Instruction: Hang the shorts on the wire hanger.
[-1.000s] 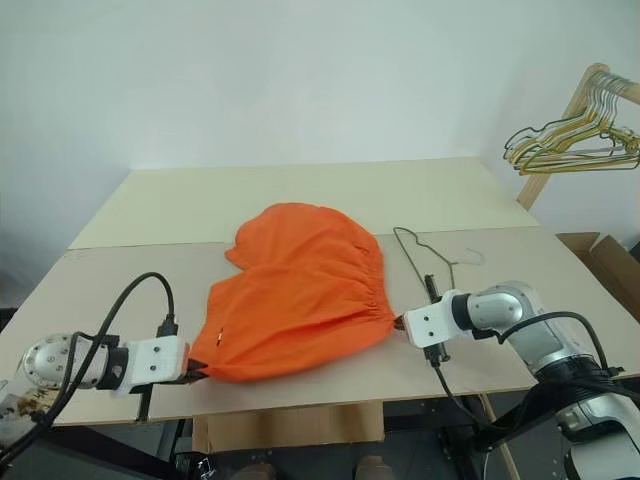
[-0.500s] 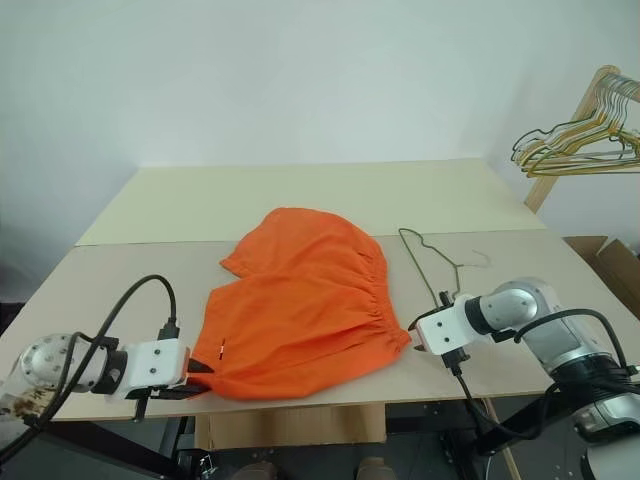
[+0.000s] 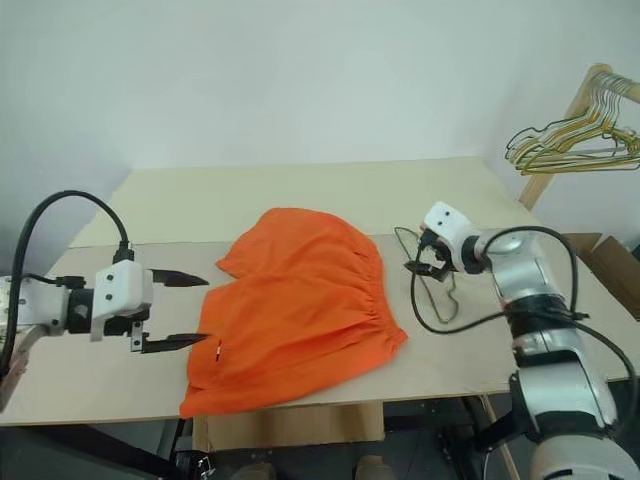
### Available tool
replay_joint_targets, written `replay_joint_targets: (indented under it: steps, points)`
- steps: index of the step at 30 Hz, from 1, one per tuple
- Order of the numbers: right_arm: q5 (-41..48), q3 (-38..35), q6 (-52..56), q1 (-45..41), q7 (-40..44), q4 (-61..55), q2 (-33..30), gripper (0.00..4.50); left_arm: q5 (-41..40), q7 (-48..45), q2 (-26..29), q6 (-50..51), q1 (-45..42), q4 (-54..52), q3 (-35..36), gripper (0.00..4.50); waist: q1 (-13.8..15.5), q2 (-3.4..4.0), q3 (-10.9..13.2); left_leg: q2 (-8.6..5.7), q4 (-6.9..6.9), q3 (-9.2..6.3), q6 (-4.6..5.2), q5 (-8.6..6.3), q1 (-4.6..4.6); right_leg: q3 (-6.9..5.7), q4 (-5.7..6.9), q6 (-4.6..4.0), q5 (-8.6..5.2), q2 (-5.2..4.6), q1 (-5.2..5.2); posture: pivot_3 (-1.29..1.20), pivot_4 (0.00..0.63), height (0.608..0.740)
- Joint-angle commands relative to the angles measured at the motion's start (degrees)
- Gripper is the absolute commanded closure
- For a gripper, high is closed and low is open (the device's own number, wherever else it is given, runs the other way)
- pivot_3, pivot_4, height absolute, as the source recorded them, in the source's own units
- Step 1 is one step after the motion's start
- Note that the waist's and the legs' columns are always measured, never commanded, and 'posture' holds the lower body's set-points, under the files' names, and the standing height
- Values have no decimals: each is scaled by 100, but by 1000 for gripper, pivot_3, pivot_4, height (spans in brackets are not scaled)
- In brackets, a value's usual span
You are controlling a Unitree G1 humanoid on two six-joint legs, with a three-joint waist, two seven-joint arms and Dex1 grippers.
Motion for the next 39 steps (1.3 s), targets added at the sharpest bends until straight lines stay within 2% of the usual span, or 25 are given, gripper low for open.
replay_joint_targets:
  steps: [1, 5, 16, 19, 23, 30, 36, 39]
  points:
    - [155, -361, 775, -573, -473, 827, 233, 0, 97, 240, -204, -25, -304, -63, -231, 46, -4, 0, 0, -2, 0, -2, 0, -1, -5, 0, -1, 2, 1, -1, -4, 27, 0, 740]
    - [-29, -240, 800, -639, -643, 1305, 415, 0, 5, 408, -503, -3, -466, -155, -360, 46, -18, 0, 0, -3, -1, -16, -2, -5, -29, -12, -17, 6, 3, -2, -11, 36, 0, 740]
    - [-259, -111, 953, -564, -611, 1999, 612, 0, 279, 356, -506, -261, -439, -119, -618, 46, -111, 1, 0, -6, 0, -21, -3, -5, -20, -10, -12, 12, 8, 0, -7, 47, 0, 740]
    - [-272, -95, 1003, -536, -544, 2079, 646, 605, 73, 331, -631, -258, -534, -125, -603, 1, -103, 1, -1, -6, 0, -22, -3, -5, -15, -10, -14, 12, 8, 0, -1, 45, 0, 740]
    - [-358, 5, 1042, -459, -453, 2164, 702, 1931, -157, 244, -731, -188, -551, -168, -593, 1, -97, -9, -7, -6, 0, -23, -3, -5, -6, -11, -15, 13, 8, 0, 10, 45, 0, 740]
    - [-432, 9, 919, -296, -646, 2229, 768, 4422, -73, 239, -801, -309, -480, -183, -669, 1, -107, -23, -20, -3, 0, -23, -3, -5, 5, -11, -14, 12, 7, 3, 16, 41, 0, 740]
    - [-312, -262, 777, -269, -1154, 2206, 772, 4466, -21, 235, -800, -332, -462, -188, -719, 1, -104, -48, -39, -2, -1, -25, -3, -6, 23, -12, -19, 13, 7, 3, 39, 39, 0, 740]
    - [104, -945, 379, -367, -1988, 1956, 811, 4466, 47, 525, -970, -316, -548, -107, -679, 1, -103, -47, -39, -3, -1, -26, -3, -6, 36, -14, -24, 15, 5, 2, 58, 44, 0, 740]
